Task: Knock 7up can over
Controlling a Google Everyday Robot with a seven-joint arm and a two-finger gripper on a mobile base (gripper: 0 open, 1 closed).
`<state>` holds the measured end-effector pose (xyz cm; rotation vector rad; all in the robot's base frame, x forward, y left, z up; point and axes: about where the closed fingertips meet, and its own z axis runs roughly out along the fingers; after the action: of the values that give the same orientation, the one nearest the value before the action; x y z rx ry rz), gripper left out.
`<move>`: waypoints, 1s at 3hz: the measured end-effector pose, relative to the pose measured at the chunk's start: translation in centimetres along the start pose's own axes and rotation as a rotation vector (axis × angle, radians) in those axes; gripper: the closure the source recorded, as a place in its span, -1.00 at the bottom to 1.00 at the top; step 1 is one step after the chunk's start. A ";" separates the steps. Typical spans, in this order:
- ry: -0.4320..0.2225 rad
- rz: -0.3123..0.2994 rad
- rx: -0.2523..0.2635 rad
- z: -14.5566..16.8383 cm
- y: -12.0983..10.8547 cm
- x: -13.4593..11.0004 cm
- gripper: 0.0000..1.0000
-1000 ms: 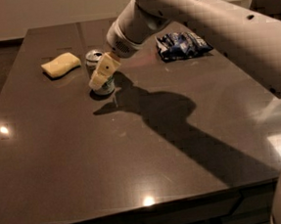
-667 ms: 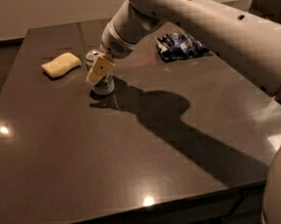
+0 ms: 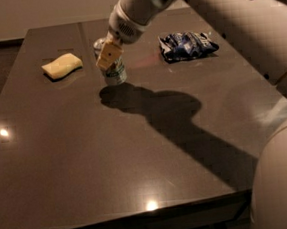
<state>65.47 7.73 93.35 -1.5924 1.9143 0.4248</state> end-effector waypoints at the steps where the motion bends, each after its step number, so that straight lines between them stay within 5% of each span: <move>1: 0.158 -0.037 0.005 -2.0 -0.3 0.5 1.00; 3: 0.411 -0.092 -0.036 -1.5 -0.8 3.0 1.00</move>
Offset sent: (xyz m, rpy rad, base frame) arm -0.0020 -0.0497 0.0032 -0.5226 0.0883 0.0414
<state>65.57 4.32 92.71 -1.8969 2.1243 0.0951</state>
